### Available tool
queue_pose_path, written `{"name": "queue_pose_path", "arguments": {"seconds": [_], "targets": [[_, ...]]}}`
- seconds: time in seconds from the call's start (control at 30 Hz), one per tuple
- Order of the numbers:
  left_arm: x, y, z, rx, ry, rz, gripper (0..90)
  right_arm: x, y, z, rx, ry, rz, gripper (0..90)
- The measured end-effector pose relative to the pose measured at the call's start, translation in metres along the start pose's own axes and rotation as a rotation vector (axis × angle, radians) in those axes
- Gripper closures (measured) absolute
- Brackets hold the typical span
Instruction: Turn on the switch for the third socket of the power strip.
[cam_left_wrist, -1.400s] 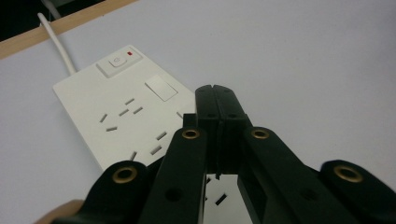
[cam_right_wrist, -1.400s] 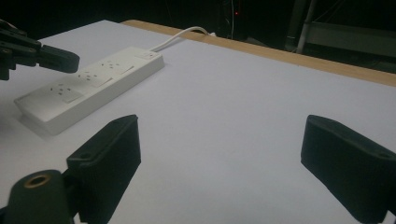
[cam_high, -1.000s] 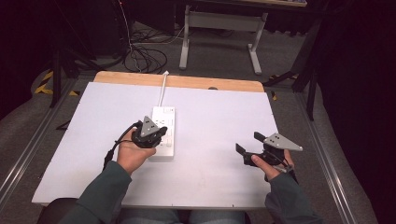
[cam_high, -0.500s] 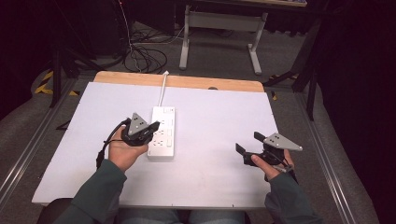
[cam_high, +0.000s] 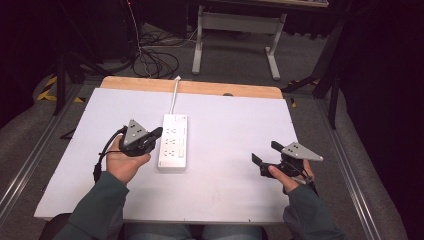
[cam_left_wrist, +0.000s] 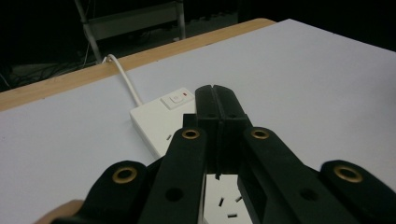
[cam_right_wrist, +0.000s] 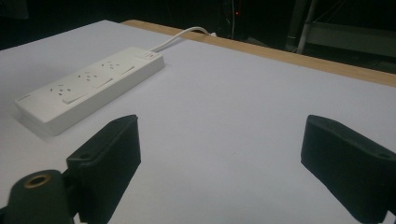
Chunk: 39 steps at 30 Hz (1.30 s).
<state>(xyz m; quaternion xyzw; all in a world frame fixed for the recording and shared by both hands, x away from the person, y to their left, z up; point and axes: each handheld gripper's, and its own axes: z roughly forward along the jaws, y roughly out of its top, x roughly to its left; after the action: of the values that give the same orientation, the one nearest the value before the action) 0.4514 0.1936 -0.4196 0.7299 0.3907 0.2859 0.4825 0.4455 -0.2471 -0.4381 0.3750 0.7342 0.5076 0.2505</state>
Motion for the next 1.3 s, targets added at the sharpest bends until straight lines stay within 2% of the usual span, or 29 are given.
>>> {"name": "queue_pose_path", "arguments": {"seconds": [0.3, 0.87, 1.1, 1.3], "targets": [[0.009, 0.0, -0.016, -0.041, 0.018, -0.038, 90.0, 0.0, 0.0, 0.0, 0.001, -0.001, -0.001, 12.3], [0.032, -0.01, -0.063, -0.135, 0.089, -0.097, 90.0, 0.001, 0.0, -0.001, 0.002, -0.005, 0.001, 12.3], [0.039, -0.016, -0.075, -0.156, 0.118, -0.121, 90.0, 0.0, 0.0, -0.001, 0.0, -0.005, -0.001, 12.3], [0.041, -0.019, -0.082, -0.165, 0.129, -0.122, 90.0, 0.0, 0.001, 0.0, -0.002, -0.006, 0.002, 12.3]]}}
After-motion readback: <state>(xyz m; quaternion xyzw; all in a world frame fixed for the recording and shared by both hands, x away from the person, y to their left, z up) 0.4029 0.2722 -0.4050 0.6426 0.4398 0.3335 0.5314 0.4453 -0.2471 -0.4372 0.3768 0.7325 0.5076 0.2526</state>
